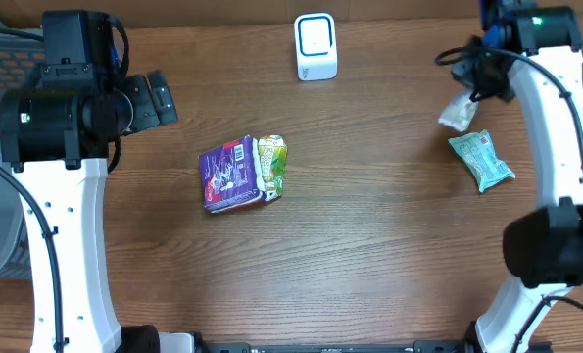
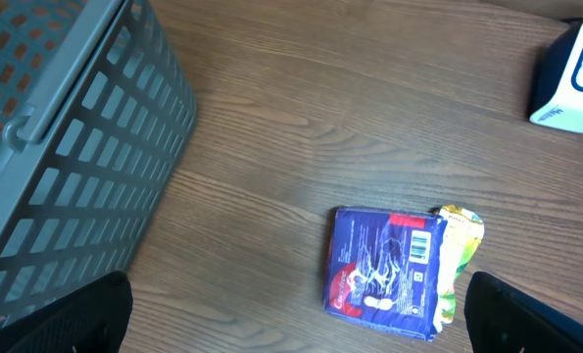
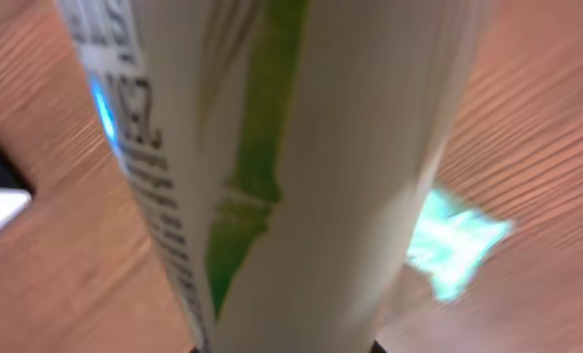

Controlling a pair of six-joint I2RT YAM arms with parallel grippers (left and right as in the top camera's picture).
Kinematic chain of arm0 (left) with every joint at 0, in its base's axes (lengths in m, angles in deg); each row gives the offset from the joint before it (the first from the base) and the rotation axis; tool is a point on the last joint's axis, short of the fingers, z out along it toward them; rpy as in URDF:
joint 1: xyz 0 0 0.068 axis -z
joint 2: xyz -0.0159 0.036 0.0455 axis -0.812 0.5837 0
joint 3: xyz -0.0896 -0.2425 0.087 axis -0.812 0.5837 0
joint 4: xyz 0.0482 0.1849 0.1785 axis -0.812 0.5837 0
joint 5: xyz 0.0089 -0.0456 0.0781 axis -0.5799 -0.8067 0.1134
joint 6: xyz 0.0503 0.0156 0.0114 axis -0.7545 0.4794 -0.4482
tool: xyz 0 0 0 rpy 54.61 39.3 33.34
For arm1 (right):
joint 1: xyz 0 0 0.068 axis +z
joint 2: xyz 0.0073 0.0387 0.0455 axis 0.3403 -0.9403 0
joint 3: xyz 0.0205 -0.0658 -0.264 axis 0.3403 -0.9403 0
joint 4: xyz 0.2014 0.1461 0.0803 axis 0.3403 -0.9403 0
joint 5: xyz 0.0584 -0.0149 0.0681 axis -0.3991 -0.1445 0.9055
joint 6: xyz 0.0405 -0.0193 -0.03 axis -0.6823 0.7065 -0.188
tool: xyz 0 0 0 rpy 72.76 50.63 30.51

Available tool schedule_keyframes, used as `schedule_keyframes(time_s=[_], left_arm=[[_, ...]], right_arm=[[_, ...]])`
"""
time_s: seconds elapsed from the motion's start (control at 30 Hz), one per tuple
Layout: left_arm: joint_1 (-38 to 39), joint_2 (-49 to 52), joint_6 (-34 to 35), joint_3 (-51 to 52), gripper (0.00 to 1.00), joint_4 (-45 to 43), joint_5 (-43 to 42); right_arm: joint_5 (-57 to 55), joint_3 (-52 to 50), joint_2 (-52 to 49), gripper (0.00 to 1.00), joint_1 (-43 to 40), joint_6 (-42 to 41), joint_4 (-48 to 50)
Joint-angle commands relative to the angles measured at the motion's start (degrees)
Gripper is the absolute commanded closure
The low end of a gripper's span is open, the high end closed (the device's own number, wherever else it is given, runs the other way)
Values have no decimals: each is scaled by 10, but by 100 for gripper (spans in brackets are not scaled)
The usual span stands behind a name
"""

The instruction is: Scan the item barcode

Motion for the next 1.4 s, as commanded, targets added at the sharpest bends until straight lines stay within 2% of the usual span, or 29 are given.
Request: schedule_keyframes(time_s=[0.0, 0.17, 0.33, 0.37, 0.43, 0.53, 0.63, 0.83, 0.9, 1.0, 1.2, 1.37], left_arm=[[-1, -10, 10, -12, 0, -2, -2], [-1, -10, 10, -12, 0, -1, -2], [-1, -10, 10, -12, 0, -1, -2], [-1, -10, 10, -12, 1, -1, -2], [-1, -10, 10, -12, 0, -2, -2], [-1, -10, 10, -12, 0, -1, -2], [-1, -10, 10, -12, 0, -2, -2], [-1, -10, 10, -12, 0, -2, -2], [-1, -10, 10, -12, 0, -2, -2], [-1, -10, 10, -12, 1, -2, -3], [-1, -10, 10, -12, 0, -2, -3], [-1, -10, 10, -12, 0, -2, -2]], right_arm=[[136, -87, -17, 96, -24, -102, 43], [141, -204, -17, 95, -48, -113, 136], [107, -265, -17, 77, -60, -114, 190], [92, -269, -17, 74, -63, -113, 190], [51, -272, -17, 56, -71, -113, 173], [21, -270, -17, 45, -91, -113, 138], [22, -270, -12, 39, -114, -88, 112], [60, -249, 54, 26, -124, 27, 78], [69, -233, 88, 14, -112, 52, 66], [97, -209, 129, 6, -83, 79, 56], [273, -209, 139, 6, 25, 162, 121], [292, -212, 94, 6, 151, 137, 172]])
